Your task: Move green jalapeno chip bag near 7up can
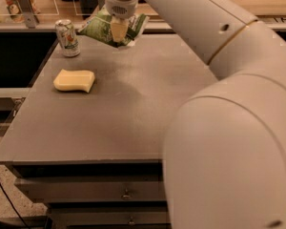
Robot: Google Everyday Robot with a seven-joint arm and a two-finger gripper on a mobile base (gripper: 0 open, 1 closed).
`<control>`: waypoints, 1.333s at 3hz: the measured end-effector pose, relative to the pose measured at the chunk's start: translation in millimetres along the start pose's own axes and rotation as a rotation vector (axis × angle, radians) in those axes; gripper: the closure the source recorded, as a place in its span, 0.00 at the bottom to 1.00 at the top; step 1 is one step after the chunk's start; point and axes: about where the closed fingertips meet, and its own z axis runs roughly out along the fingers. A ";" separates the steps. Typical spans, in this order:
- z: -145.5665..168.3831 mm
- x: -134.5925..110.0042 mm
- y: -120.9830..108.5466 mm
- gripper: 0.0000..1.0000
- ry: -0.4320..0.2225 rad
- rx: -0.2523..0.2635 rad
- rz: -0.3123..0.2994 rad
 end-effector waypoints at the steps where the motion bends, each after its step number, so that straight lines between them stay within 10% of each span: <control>1: 32.2 -18.3 -19.7 0.86 0.001 0.009 -0.013; 4: 91.8 -33.9 -31.9 0.16 -0.004 0.011 0.015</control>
Offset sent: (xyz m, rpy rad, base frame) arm 0.0834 0.0259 -0.0516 -0.0014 -0.0072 -0.0455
